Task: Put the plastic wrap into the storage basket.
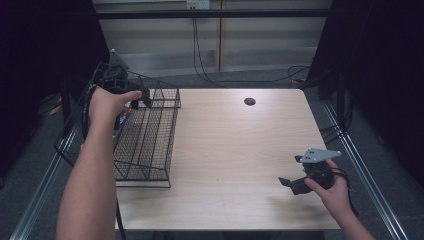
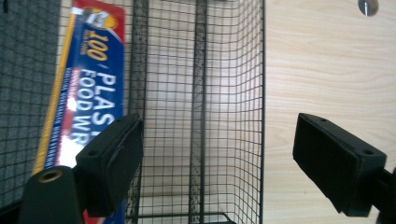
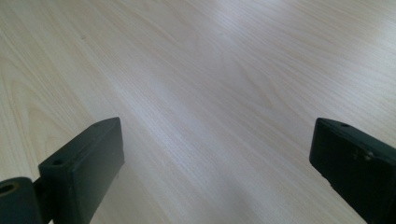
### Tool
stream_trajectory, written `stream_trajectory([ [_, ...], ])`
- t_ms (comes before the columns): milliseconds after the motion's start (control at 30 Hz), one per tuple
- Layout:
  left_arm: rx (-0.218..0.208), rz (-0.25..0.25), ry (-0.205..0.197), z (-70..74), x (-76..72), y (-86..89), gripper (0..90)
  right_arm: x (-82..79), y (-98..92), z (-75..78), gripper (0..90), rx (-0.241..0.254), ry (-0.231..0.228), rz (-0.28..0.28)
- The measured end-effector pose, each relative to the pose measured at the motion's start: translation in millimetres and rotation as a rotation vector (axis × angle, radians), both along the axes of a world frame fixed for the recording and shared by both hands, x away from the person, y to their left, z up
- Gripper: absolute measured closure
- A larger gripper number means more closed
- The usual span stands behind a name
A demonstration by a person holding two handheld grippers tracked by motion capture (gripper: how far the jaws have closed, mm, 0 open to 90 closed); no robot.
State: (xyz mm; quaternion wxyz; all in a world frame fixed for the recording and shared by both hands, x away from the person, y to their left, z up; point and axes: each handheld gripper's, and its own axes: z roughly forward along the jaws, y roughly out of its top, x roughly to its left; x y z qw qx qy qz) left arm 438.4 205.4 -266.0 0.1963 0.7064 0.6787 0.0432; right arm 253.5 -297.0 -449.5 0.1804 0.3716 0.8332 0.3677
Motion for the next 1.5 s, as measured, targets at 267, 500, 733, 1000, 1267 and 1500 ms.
stream_trajectory([
  [267, -0.010, -0.053, -0.014, -6.8, -1.3, -13.6, 14.7, -0.1, 1.4, -0.6, 3.0, -0.006, 0.000, 0.001],
  [500, -0.022, -0.126, -0.033, -10.7, -3.9, -29.9, 14.0, 0.1, 1.7, -0.9, 3.0, -0.008, -0.006, 0.004],
  [733, -0.042, -0.191, -0.045, -17.1, -6.0, -45.2, 12.9, -0.2, 1.7, -0.6, 3.0, -0.005, -0.007, 0.008],
  [1000, -0.067, -0.244, -0.060, -24.7, -8.9, -60.8, 11.9, -0.4, 1.1, -0.2, 3.0, -0.001, -0.006, 0.003],
  [1267, -0.080, -0.297, -0.066, -33.8, -12.6, -75.6, 11.1, -0.7, 0.8, 0.1, 3.1, 0.000, -0.008, 0.003],
  [1500, -0.097, -0.324, -0.074, -38.3, -15.3, -84.3, 10.1, -0.8, 1.3, 0.2, 3.0, -0.001, -0.006, 0.011],
])
